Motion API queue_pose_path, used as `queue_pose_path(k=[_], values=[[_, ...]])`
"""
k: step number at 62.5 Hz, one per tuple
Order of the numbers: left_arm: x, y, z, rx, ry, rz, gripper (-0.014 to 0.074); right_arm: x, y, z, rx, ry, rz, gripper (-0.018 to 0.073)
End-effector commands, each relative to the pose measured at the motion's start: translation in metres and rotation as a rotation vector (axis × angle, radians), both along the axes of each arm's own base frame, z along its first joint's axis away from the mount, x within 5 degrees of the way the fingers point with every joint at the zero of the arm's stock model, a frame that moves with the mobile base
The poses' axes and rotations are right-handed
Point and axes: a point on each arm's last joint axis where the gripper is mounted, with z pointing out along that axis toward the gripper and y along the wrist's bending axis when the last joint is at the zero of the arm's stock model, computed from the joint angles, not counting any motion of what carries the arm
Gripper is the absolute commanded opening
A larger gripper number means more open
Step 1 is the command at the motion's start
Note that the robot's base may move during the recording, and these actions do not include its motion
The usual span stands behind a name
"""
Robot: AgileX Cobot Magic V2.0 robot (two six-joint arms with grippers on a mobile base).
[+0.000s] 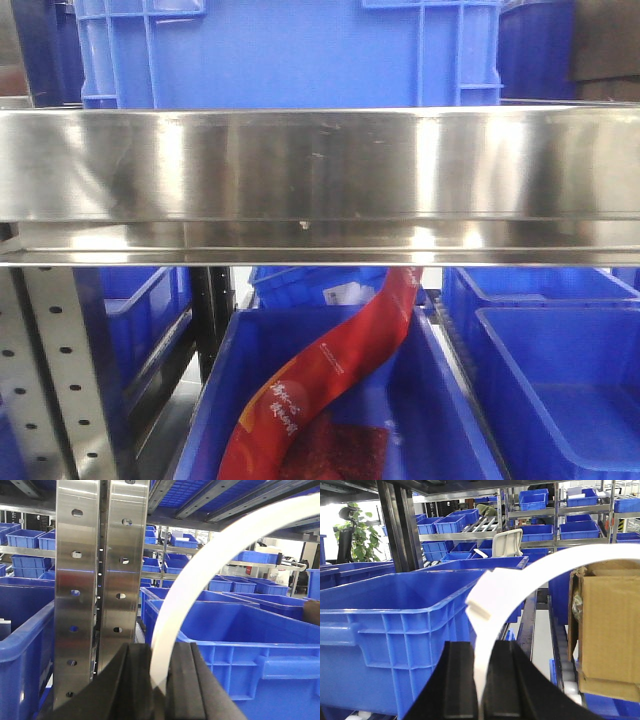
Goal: Grab PVC pipe and place in blue bin
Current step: 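Move both held clamps over the open blue bin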
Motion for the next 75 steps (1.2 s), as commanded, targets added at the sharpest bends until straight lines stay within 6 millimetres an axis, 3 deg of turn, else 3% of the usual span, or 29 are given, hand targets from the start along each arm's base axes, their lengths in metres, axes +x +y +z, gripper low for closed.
queue_pose_path(k=[1, 48, 60, 68, 75], values=[[-0.002, 0.0, 0.002, -0.008, -0.024, -0.006, -0.0111, -0.001, 0.0, 0.002, -0.016, -0.023, -0.005, -0.0162], [-0.002, 0.0, 0.005, -0.013, -0.055, -0.008, -0.0111, -0.001, 0.0, 0.002, -0.016, -0.023, -0.005, -0.0162], [0.0, -0.001, -0.002, -0.029, 0.029, -0.013, -0.0111, 0.0, 0.0, 0.0, 0.012, -0.001, 0.004, -0.0162], [0.004, -0.002, 0.01, -0.053, 0.075, -0.022, -0.0111, 0.004, 0.002, 0.012, 0.016, 0.034, 0.017, -0.0162], [0.023, -0.005, 0.028, -0.036, 0.168, -0.021, -0.0111, 0.018, 0.006, 0.03, 0.007, 0.062, 0.044, -0.0162]])
